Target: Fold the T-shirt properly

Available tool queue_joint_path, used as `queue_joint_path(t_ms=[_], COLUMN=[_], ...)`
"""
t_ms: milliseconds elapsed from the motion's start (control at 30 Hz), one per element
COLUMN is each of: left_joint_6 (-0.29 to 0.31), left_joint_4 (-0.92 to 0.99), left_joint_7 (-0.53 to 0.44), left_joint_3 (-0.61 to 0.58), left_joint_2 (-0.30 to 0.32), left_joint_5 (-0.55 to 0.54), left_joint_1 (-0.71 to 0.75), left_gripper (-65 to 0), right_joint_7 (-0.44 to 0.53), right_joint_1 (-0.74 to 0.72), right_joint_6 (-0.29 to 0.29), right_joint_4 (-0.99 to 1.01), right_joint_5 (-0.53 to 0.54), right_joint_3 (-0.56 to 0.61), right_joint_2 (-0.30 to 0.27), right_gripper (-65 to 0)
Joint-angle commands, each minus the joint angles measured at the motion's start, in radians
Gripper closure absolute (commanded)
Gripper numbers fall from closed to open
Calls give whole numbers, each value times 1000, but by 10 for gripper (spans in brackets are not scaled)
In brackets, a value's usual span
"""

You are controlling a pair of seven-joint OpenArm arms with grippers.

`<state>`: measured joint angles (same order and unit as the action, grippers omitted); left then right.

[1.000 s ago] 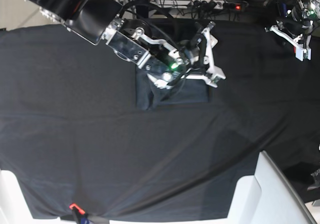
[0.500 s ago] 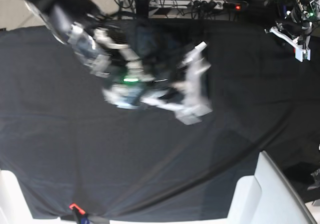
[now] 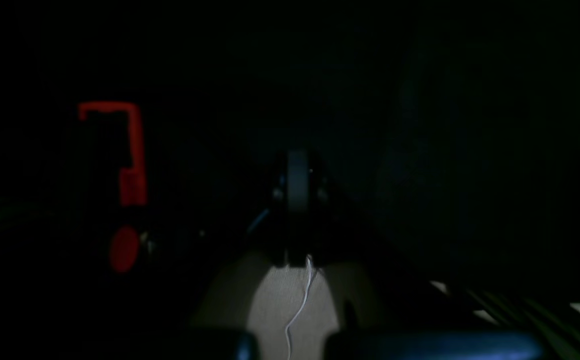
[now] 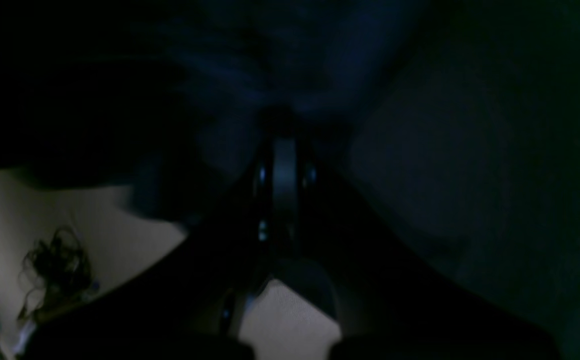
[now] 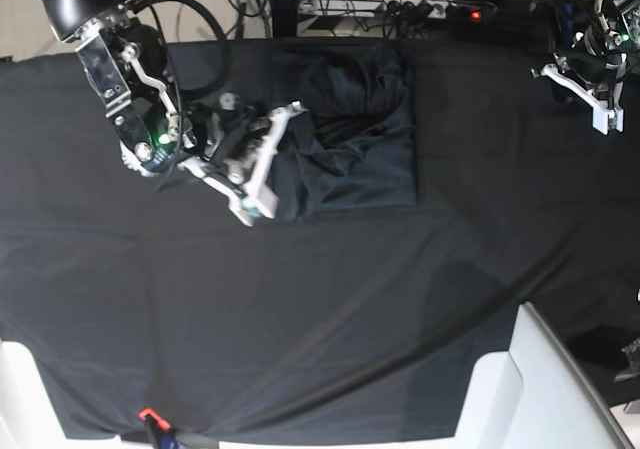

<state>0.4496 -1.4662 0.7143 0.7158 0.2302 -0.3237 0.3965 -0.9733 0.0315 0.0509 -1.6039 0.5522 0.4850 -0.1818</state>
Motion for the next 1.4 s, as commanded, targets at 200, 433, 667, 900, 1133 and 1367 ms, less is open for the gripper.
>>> queue_joint_path(t_ms=[200, 433, 667, 900, 1133, 1367], left_joint_6=[1, 1, 1, 1, 1, 1], left_joint_4=[-12, -12, -12, -11, -14, -12], left_joint_7=[-12, -12, -12, -12, -12, -12], left_joint_3=[8, 6, 6, 8, 8, 9], left_joint_2=[15, 15, 13, 13, 13, 13], left_joint_5=[-9, -9, -9, -9, -9, -9], left_joint_1=[6, 5, 5, 8, 5, 8], left_gripper=[0, 0, 0, 0, 0, 0], right_joint_7=[58, 58, 64, 61, 75, 208], right_joint_1=[-14, -17, -41, -95, -181, -278], right_joint_6=[7, 7, 8, 8, 7, -1], right_joint_4=[58, 75, 165, 170, 307, 452], right_joint_5=[16, 12, 10, 10, 10, 18], right_joint_3=[-2, -2, -1, -1, 51, 234], right_joint_2=[1, 40, 115, 158, 242, 296], right_gripper=[-6, -6, -6, -6, -6, -6])
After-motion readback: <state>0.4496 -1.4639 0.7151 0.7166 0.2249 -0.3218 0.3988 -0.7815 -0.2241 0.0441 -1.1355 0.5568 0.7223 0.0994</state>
